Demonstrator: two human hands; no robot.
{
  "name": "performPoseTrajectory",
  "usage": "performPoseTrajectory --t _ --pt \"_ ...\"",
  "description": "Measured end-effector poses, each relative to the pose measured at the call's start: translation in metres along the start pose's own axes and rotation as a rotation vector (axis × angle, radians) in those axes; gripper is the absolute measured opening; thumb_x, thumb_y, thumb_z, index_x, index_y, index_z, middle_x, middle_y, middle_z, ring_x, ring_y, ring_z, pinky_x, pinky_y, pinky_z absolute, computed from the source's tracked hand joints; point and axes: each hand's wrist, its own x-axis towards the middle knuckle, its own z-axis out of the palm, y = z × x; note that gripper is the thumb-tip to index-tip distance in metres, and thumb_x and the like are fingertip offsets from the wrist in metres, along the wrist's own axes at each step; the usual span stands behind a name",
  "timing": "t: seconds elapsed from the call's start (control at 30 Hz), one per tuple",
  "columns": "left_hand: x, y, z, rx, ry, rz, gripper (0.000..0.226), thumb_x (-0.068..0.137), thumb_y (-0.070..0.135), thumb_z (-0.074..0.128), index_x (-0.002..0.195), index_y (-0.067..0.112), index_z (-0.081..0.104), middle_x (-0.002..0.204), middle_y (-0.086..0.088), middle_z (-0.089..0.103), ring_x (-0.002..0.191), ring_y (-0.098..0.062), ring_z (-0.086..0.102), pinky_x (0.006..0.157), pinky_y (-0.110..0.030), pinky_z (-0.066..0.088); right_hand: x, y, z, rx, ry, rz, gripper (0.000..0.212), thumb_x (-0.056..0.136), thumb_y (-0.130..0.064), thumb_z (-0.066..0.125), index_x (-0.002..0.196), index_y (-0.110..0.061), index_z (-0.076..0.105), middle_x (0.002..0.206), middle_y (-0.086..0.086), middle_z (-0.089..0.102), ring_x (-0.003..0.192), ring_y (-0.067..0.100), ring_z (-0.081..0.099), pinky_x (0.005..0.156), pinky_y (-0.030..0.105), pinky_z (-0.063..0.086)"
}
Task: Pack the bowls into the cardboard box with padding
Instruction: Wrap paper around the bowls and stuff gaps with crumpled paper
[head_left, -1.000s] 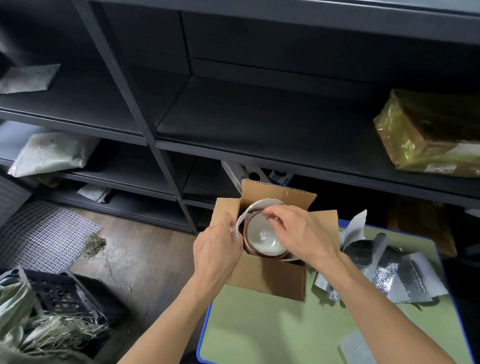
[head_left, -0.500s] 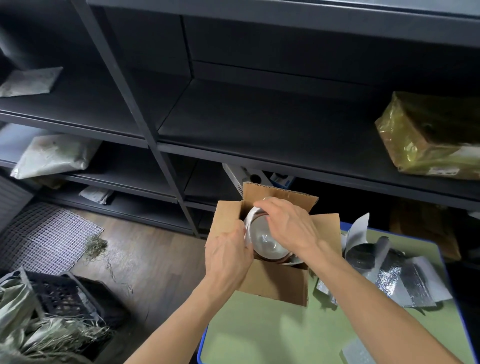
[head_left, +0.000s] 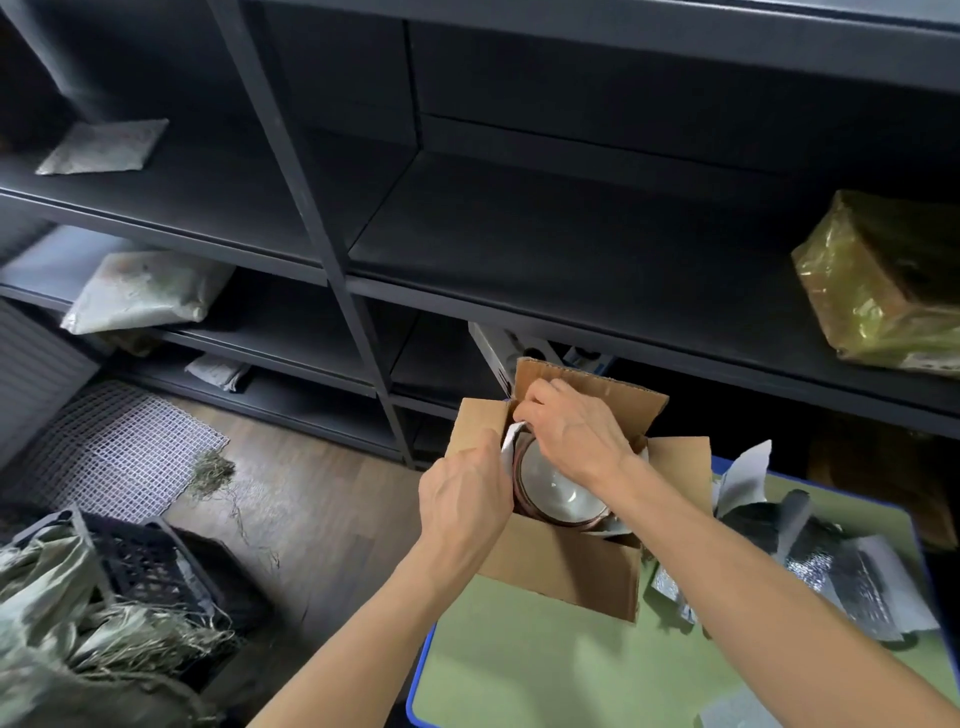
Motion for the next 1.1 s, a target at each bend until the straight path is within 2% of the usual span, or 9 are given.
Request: performPoseTrajectory --t 0.2,0.3,0.4,0.57,0.63,0.7,0.83,0.97,1.1 --pt "-0.007 0.006 -0.001 -0.104 0.032 -0.060 0.010 0.101 0.031 0.039 0.104 0.022 0.044 0.075 0.004 0.046 0.056 -0.017 0.039 0.059 -0.031 0.031 0.006 0.000 -0.009 -0.012 0.039 -0.017 0.034 0.090 -0.003 0.056 0.108 -0.028 0.072 0.096 -0.008 0.063 0.097 0.015 0.052 0.059 0.029 0.050" --pt "-0.010 0.011 0.004 -0.070 -0.023 -0.047 0.015 0.103 0.033 0.036 0.107 0.021 0.044 0.076 0.001 0.055 0.065 -0.024 0.048 0.060 -0.031 0.035 0.008 -0.002 -0.009 0.003 -0.031 -0.041 0.039 0.093 -0.003 0.053 0.113 -0.032 0.071 0.103 -0.009 0.066 0.103 0.015 0.050 0.068 0.030 0.053" --pt "-0.010 0.013 0.008 -0.057 -0.051 -0.065 0.018 0.103 0.032 0.037 0.115 0.020 0.040 0.085 -0.003 0.064 0.070 -0.025 0.056 0.060 -0.030 0.037 0.005 0.000 -0.006 -0.007 -0.074 -0.043 0.040 0.093 -0.003 0.050 0.111 -0.033 0.070 0.099 -0.010 0.066 0.099 0.015 0.050 0.067 0.030 0.052" --pt "-0.006 0.018 -0.002 0.020 -0.034 -0.034 0.025 0.098 0.029 0.045 0.120 0.020 0.036 0.078 0.001 0.060 0.063 -0.020 0.048 0.052 -0.028 0.029 0.009 0.001 -0.015 -0.021 0.029 -0.042 0.039 0.090 -0.003 0.057 0.112 -0.031 0.071 0.093 -0.007 0.066 0.093 0.015 0.048 0.057 0.029 0.042" --pt "-0.002 0.018 -0.003 0.021 -0.021 -0.048 0.026 0.095 0.018 0.047 0.119 0.020 0.036 0.076 0.001 0.057 0.062 -0.020 0.049 0.049 -0.029 0.026 0.010 0.002 -0.016 -0.025 0.033 -0.054 0.037 0.090 -0.005 0.059 0.112 -0.031 0.072 0.094 -0.007 0.066 0.094 0.015 0.048 0.057 0.028 0.039" --pt "-0.002 0.018 -0.002 0.025 -0.033 -0.058 0.023 0.094 0.015 0.045 0.115 0.019 0.037 0.074 0.002 0.055 0.062 -0.021 0.049 0.049 -0.029 0.027 0.008 0.004 -0.015 -0.017 0.002 -0.071 0.037 0.091 -0.004 0.057 0.113 -0.030 0.071 0.097 -0.007 0.067 0.103 0.016 0.052 0.063 0.030 0.047" --pt "-0.013 0.022 0.006 0.018 -0.053 -0.050 0.018 0.097 0.019 0.043 0.114 0.020 0.037 0.075 0.000 0.057 0.066 -0.024 0.056 0.055 -0.030 0.034 0.003 -0.001 -0.008 -0.048 -0.044 -0.100 0.032 0.094 -0.006 0.053 0.115 -0.026 0.067 0.098 -0.004 0.069 0.101 0.018 0.054 0.068 0.029 0.044" --pt "-0.007 0.019 0.006 -0.071 0.006 -0.086 0.014 0.100 0.029 0.042 0.110 0.022 0.036 0.072 0.006 0.050 0.063 -0.020 0.044 0.059 -0.030 0.031 0.007 -0.001 -0.013 -0.043 -0.010 -0.072 0.029 0.096 -0.012 0.054 0.119 -0.027 0.064 0.098 -0.004 0.068 0.100 0.018 0.055 0.065 0.028 0.043" --pt "-0.001 0.016 -0.002 -0.130 0.024 -0.094 0.017 0.103 0.036 0.034 0.095 0.023 0.026 0.066 0.005 0.049 0.057 -0.024 0.042 0.061 -0.034 0.033 0.011 0.001 -0.016 -0.078 0.001 -0.084 0.027 0.094 -0.014 0.057 0.117 -0.026 0.066 0.097 -0.004 0.067 0.102 0.017 0.054 0.063 0.027 0.043"
